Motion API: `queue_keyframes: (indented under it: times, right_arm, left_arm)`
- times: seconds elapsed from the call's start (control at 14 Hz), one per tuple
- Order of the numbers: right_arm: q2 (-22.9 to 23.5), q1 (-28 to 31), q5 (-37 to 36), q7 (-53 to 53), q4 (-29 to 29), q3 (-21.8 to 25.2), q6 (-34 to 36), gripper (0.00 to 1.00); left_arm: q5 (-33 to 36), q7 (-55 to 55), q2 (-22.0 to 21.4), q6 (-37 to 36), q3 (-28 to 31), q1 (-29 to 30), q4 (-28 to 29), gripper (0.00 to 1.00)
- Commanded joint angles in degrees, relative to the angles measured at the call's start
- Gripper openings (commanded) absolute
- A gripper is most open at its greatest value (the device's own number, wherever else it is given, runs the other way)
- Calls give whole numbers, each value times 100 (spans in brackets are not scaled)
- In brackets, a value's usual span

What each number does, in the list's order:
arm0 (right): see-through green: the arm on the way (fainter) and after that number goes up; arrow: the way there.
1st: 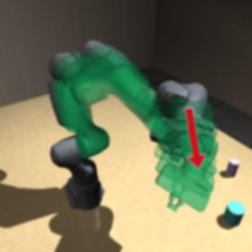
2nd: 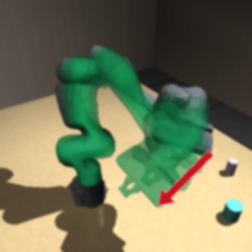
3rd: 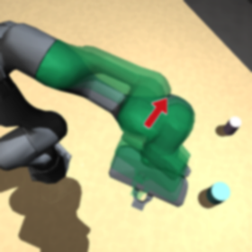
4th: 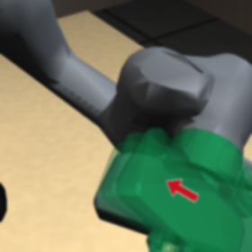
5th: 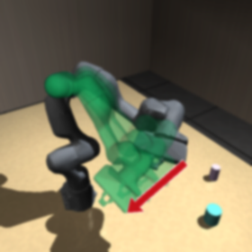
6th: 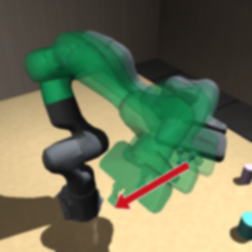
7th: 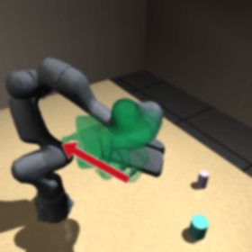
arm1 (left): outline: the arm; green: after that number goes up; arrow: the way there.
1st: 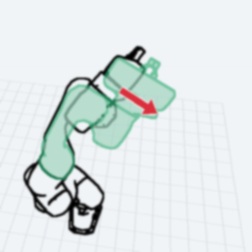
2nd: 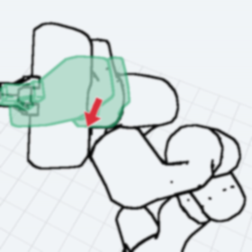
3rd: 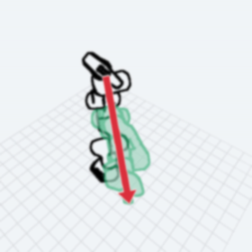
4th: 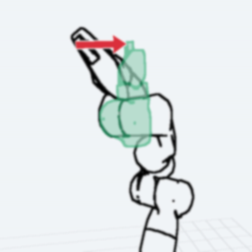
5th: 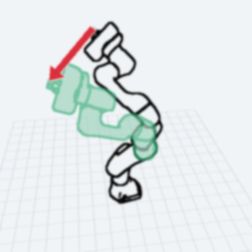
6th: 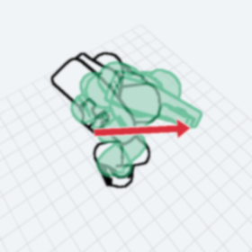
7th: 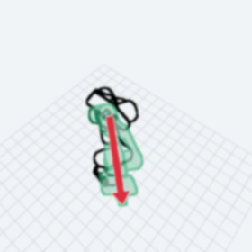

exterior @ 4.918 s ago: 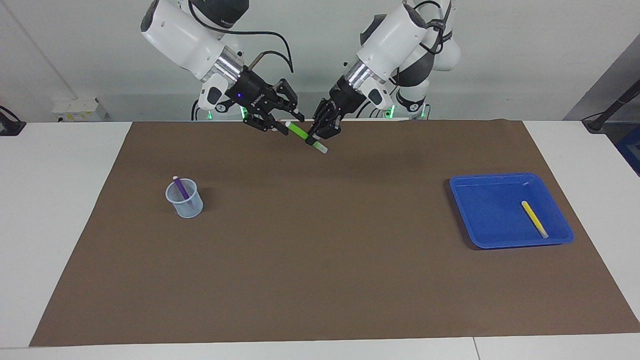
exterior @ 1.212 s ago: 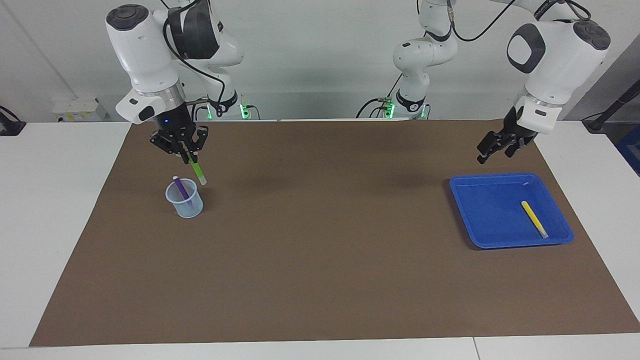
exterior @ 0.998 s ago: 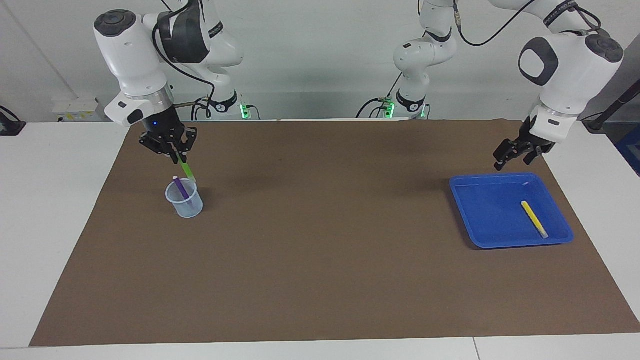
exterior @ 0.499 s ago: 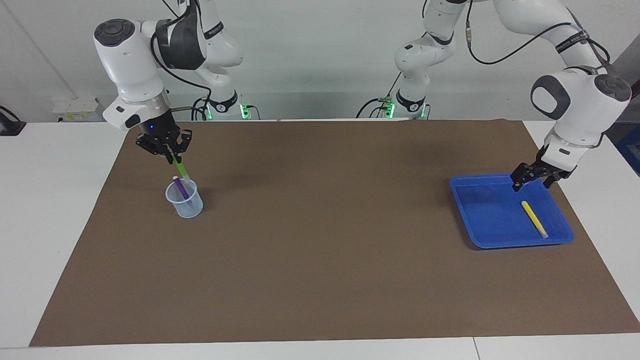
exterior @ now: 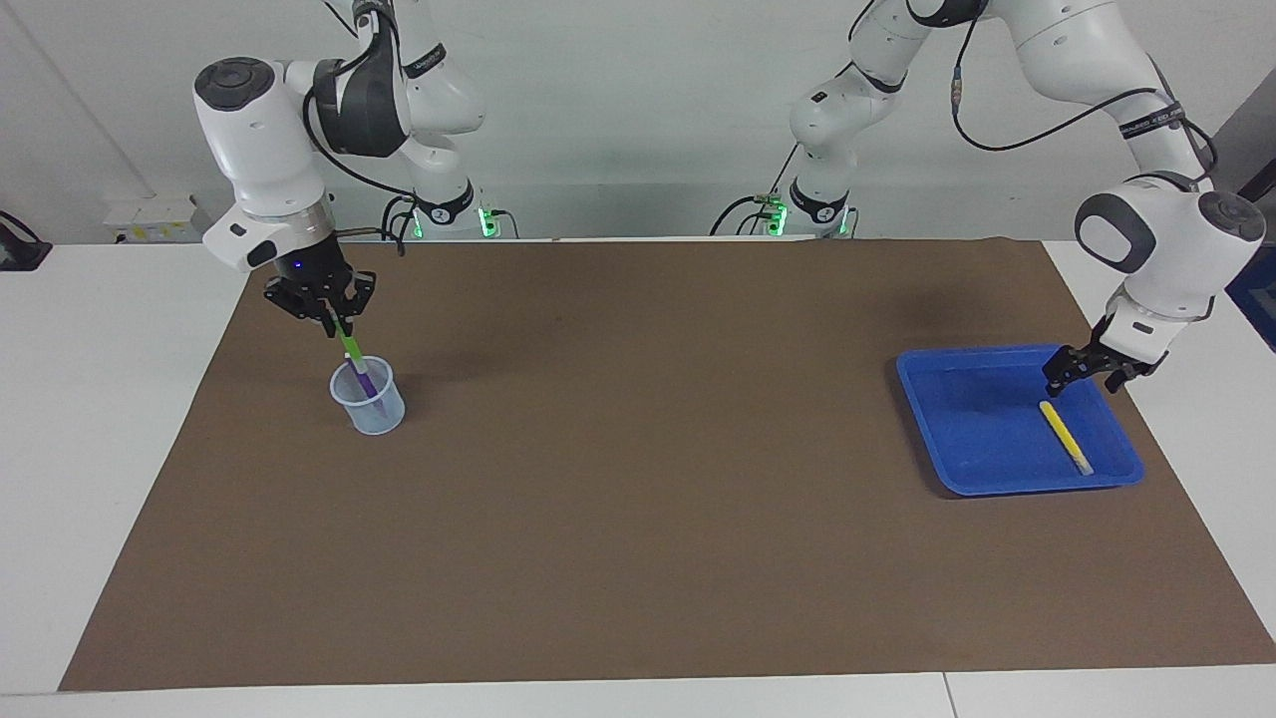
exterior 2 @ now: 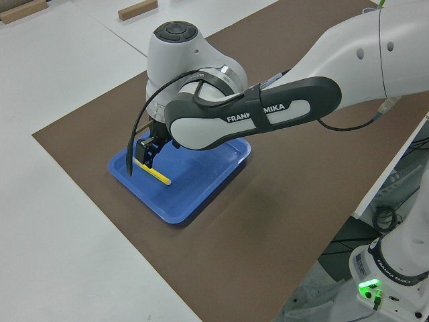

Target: Transfer and insert pens with both arms

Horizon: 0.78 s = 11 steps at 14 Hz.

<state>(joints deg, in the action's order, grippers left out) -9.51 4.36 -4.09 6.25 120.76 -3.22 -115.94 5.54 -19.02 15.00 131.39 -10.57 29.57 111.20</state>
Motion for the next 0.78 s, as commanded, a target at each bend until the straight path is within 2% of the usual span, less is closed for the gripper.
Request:
queue_keyframes:
  times: [0.0,0.43,0.71]
  right_arm:
    - [-113,144,-127,78,254,-65,-262,0]
    - [54,179,-135,69,545,-65,-824,0]
    - [343,231,-136,60,606,-65,-1211,0]
  left_arm:
    - [96,3,99,421,-41,22,348,100]
    - [96,-23,319,879,73,128,384,99]
    - [96,30,416,1099,73,119,455,87]
